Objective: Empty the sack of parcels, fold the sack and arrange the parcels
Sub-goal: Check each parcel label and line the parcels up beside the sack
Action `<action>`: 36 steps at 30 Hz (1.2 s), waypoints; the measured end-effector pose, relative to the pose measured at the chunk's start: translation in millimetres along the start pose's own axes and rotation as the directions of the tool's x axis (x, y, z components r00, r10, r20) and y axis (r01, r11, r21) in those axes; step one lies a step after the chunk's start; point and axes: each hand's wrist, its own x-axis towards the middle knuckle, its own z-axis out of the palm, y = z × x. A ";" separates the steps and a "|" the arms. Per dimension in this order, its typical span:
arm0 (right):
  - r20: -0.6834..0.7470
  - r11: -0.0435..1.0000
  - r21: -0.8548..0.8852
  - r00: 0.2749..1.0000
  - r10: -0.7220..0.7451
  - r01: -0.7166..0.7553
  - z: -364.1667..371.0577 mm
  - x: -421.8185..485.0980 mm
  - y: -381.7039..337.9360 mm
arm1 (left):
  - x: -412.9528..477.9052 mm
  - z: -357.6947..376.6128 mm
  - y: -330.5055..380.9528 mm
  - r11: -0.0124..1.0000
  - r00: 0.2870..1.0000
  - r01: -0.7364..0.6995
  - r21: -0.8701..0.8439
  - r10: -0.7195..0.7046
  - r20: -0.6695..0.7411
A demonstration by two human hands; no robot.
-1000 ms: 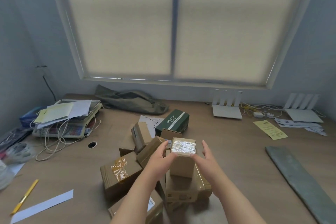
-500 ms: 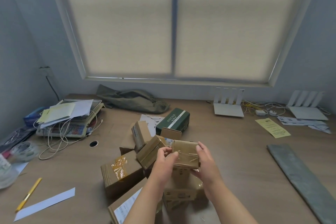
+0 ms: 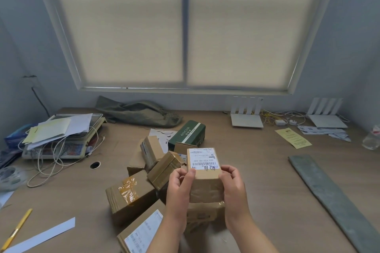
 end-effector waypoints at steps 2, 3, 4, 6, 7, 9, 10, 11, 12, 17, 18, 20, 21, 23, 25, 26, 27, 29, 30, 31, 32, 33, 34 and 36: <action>0.010 1.000 0.022 1.000 -0.017 0.017 -1.1 -5.5 1.6 | -2.5 -2.7 -2.5 1.000 0.999 -0.015 0.002 0.015 0.034; 0.009 0.999 0.033 1.000 -0.027 0.026 -1.4 -7.9 2.7 | -4.5 -4.0 -3.3 1.000 0.998 -0.023 0.009 0.023 0.051; 0.003 0.999 0.038 0.999 -0.034 0.034 -1.3 -10.0 4.0 | -6.1 -5.5 -4.4 0.999 0.997 -0.029 0.017 0.028 0.066; -0.018 0.999 0.032 0.999 -0.039 0.039 -0.1 -14.9 7.0 | -8.1 -10.3 -7.9 0.999 0.995 -0.026 0.032 0.023 0.096; -0.029 0.999 0.022 0.999 -0.032 0.033 0.3 -17.1 8.4 | -8.8 -13.2 -10.4 0.999 0.993 -0.021 0.032 0.017 0.116; -0.067 1.000 -0.007 0.998 -0.015 0.014 -1.1 -19.4 10.6 | -10.1 -19.6 -14.3 1.000 0.986 -0.006 0.013 0.003 0.165; -0.095 1.000 -0.020 0.995 -0.006 0.004 -2.4 -19.1 11.3 | -11.2 -22.7 -15.7 1.000 0.982 0.000 0.011 -0.002 0.188; -0.119 1.000 -0.023 0.993 0.007 -0.010 -4.2 -18.7 11.6 | -12.3 -25.5 -16.0 1.000 0.977 0.004 0.016 -0.008 0.213; -0.136 0.999 -0.015 0.990 0.026 -0.028 -6.4 -19.4 10.7 | -13.5 -28.3 -15.5 1.000 0.971 0.013 0.018 -0.017 0.239; -0.119 0.989 0.073 0.984 0.134 -0.126 -28.4 -31.3 5.3 | -13.0 -40.9 -6.9 0.996 0.907 0.054 0.067 -0.077 0.413; -0.108 0.987 0.069 0.982 0.152 -0.145 -33.6 -33.9 5.6 | -12.9 -42.1 -4.6 0.994 0.893 0.069 0.083 -0.099 0.438; -0.077 0.985 0.038 0.982 0.173 -0.170 -43.8 -38.6 5.4 | -12.1 -41.0 -1.8 0.990 0.879 0.090 0.106 -0.129 0.459; -0.061 0.984 0.016 0.982 0.177 -0.176 -48.3 -41.1 4.8 | -10.8 -39.0 -1.3 0.989 0.883 0.095 0.110 -0.135 0.449; -0.005 0.982 -0.015 0.983 0.186 -0.186 -57.3 -44.6 3.8 | -6.0 -32.9 -1.8 0.990 0.907 0.104 0.097 -0.134 0.398; 0.108 0.978 -0.044 0.972 0.208 -0.205 -66.8 -47.8 1.7 | -0.1 -24.3 -2.6 0.988 0.920 0.142 0.067 -0.156 0.358; 0.175 0.976 -0.070 0.960 0.218 -0.208 -71.7 -49.2 -0.3 | 2.2 -19.3 -1.6 0.984 0.917 0.170 0.050 -0.177 0.358; 0.232 0.974 -0.102 0.947 0.221 -0.202 -77.1 -50.2 -2.6 | 4.1 -13.7 -0.1 0.980 0.907 0.197 0.039 -0.198 0.371; 0.277 0.976 -0.135 0.939 0.205 -0.174 -89.6 -48.1 -6.5 | 8.3 0.6 3.1 0.969 0.884 0.242 0.053 -0.243 0.401; 0.264 0.978 -0.125 0.944 0.195 -0.167 -96.2 -44.6 -7.5 | 11.8 9.1 3.3 0.965 0.874 0.249 0.078 -0.259 0.412; 0.238 0.980 -0.106 0.953 0.187 -0.166 -103.0 -40.1 -7.7 | 16.0 18.5 2.4 0.963 0.867 0.246 0.108 -0.269 0.420; 0.204 0.983 -0.082 0.962 0.181 -0.167 -109.8 -34.8 -8.0 | 20.2 29.0 1.6 0.962 0.866 0.236 0.135 -0.271 0.420; 0.168 0.984 -0.050 0.970 0.176 -0.170 -117.6 -28.3 -7.7 | 24.7 40.2 -0.4 0.963 0.874 0.220 0.158 -0.267 0.406; 0.128 0.985 -0.006 0.977 0.173 -0.173 -126.2 -21.2 -7.4 | 29.1 51.6 -3.7 0.964 0.887 0.205 0.170 -0.256 0.383; 0.054 0.980 0.096 0.984 0.171 -0.176 -145.6 -4.8 -8.0 | 35.9 77.1 -13.7 0.970 0.913 0.185 0.156 -0.228 0.337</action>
